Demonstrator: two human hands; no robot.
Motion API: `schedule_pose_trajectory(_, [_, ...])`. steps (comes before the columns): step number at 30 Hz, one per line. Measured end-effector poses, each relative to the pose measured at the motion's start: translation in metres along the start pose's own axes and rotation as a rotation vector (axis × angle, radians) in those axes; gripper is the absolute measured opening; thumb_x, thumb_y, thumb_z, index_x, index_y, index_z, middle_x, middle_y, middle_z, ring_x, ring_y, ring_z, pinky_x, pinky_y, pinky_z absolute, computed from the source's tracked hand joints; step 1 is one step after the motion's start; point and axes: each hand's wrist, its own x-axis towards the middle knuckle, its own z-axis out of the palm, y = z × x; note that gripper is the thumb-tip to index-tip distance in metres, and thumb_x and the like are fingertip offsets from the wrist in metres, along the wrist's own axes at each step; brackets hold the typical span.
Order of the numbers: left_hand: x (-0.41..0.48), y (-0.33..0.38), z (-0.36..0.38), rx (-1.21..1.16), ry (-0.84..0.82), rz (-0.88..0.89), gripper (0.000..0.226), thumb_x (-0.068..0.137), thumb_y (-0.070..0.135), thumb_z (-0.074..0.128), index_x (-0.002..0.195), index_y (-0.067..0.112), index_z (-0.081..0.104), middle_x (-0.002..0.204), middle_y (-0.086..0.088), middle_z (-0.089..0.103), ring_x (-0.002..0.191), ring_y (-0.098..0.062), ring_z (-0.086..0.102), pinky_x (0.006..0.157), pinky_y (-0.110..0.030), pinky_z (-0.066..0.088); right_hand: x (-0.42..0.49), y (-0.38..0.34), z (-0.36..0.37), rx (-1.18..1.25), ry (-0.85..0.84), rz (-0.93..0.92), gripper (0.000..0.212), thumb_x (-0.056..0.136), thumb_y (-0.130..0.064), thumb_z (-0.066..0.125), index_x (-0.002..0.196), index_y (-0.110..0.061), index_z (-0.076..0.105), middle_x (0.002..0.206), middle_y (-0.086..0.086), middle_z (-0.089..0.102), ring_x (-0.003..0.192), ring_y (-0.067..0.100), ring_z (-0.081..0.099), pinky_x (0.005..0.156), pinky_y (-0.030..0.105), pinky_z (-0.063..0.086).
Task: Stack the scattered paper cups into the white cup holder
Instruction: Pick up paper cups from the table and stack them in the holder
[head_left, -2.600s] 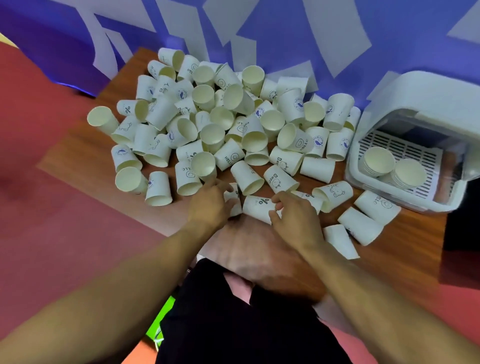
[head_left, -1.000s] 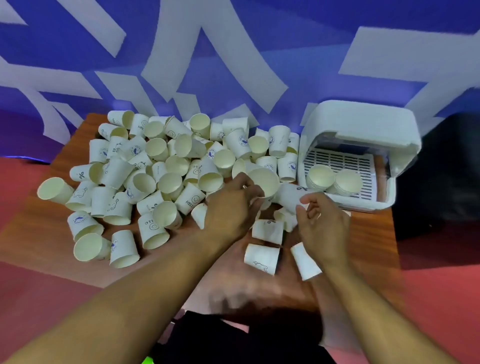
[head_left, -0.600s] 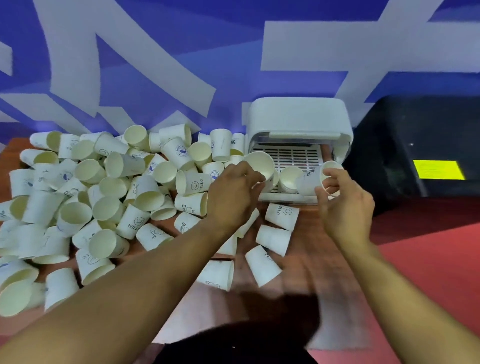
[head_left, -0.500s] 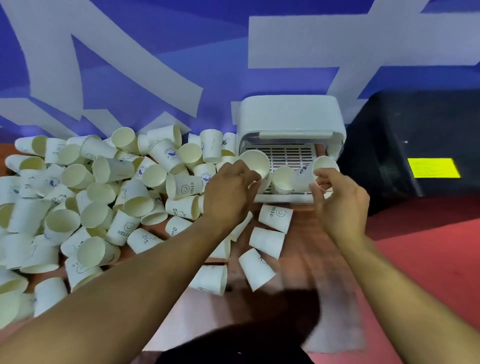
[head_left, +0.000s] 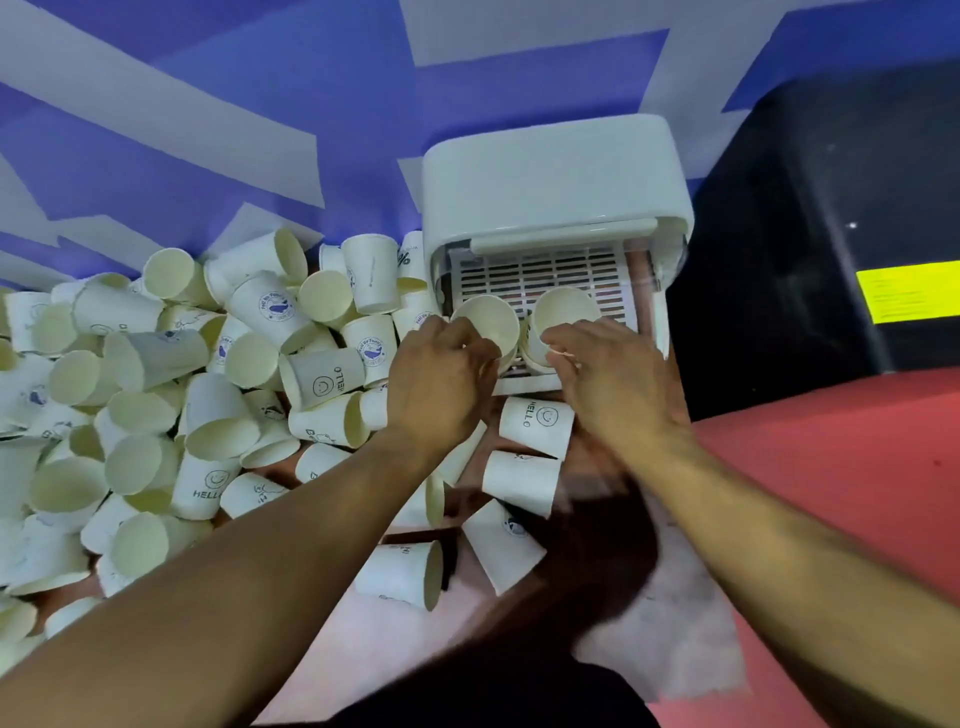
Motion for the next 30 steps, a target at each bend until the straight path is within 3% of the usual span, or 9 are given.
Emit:
schedule_pose_trajectory(5, [-0.001, -0.006, 0.009, -0.037, -0.065, 0.002, 0.009, 0.084, 0.027, 0.072, 0.089, 0.021, 0.075, 0.083, 0.000, 0.062, 0.076, -0.027, 0.056, 0.050, -0.025, 0.035, -0.001, 0.009, 0.019, 0.059, -0.043, 0.021, 0.012, 0.083, -0.019, 0.070, 0.095, -0.016, 0.074, 0.079, 0.002, 0.071, 0.069, 0.029, 0.065, 0.057, 0.037, 0.053])
schedule_pose_trajectory(9, [0.000, -0.009, 0.020, -0.023, -0.121, 0.029, 0.013, 0.077, 0.023, 0.076, 0.089, 0.020, 0.073, 0.083, 0.000, 0.060, 0.076, -0.026, 0.053, 0.053, -0.024, 0.027, 0.000, 0.010, 0.028, 0.011, -0.119, 0.016, 0.004, 0.082, -0.012, 0.067, 0.082, -0.013, 0.071, 0.069, 0.005, 0.066, 0.062, 0.031, 0.060, 0.052, 0.036, 0.050])
schedule_pose_trajectory(15, [-0.002, -0.015, 0.036, -0.061, -0.147, 0.040, 0.009, 0.081, 0.022, 0.070, 0.090, 0.019, 0.073, 0.087, 0.000, 0.062, 0.078, -0.026, 0.051, 0.052, -0.030, 0.041, -0.002, 0.014, 0.038, -0.006, -0.159, 0.011, 0.005, 0.081, -0.011, 0.067, 0.078, -0.013, 0.070, 0.066, 0.003, 0.064, 0.061, 0.029, 0.058, 0.049, 0.034, 0.048])
schedule_pose_trajectory(24, [0.000, -0.012, 0.039, -0.068, -0.119, 0.021, 0.008, 0.087, 0.020, 0.068, 0.086, 0.019, 0.076, 0.083, 0.000, 0.063, 0.075, -0.026, 0.052, 0.052, -0.029, 0.040, -0.003, 0.011, 0.045, 0.009, -0.143, 0.038, 0.008, 0.083, -0.013, 0.064, 0.078, -0.010, 0.070, 0.065, 0.004, 0.062, 0.060, 0.030, 0.058, 0.047, 0.034, 0.047])
schedule_pose_trajectory(27, [0.000, -0.010, 0.034, -0.063, -0.158, -0.014, 0.017, 0.091, 0.031, 0.065, 0.099, 0.019, 0.075, 0.097, -0.002, 0.065, 0.087, -0.027, 0.055, 0.063, -0.033, 0.047, -0.002, 0.008, 0.046, -0.010, -0.184, 0.078, 0.015, 0.087, -0.019, 0.060, 0.078, -0.010, 0.069, 0.068, 0.005, 0.062, 0.065, 0.030, 0.058, 0.051, 0.035, 0.048])
schedule_pose_trajectory(30, [-0.010, -0.011, 0.022, -0.110, -0.151, -0.035, 0.033, 0.087, 0.038, 0.067, 0.114, 0.018, 0.067, 0.110, -0.004, 0.060, 0.094, -0.029, 0.058, 0.069, -0.040, 0.054, -0.004, 0.001, 0.040, -0.007, -0.135, 0.118, 0.014, 0.083, -0.016, 0.071, 0.094, -0.007, 0.071, 0.086, 0.010, 0.068, 0.080, 0.034, 0.061, 0.063, 0.038, 0.053])
